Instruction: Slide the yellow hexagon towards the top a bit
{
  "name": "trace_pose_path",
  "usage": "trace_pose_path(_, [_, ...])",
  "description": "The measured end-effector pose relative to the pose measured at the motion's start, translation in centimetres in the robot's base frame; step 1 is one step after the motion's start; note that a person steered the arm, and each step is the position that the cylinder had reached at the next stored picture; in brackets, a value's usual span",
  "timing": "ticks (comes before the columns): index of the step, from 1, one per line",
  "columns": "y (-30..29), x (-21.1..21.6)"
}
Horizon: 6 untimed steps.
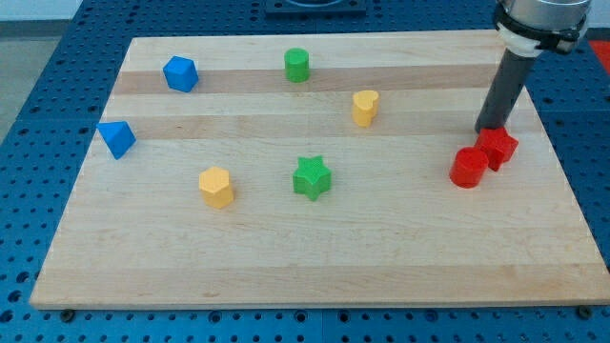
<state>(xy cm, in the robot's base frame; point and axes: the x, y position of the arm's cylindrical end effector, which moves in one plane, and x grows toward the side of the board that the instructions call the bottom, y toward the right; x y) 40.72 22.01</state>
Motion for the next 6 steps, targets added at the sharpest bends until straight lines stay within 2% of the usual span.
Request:
trace_pose_path(1, [0.0,5.3])
trace_pose_path(2, [0.0,7.7])
trace_pose_path(5, [0.2,10.0])
trace_pose_path(6, [0.3,12.8])
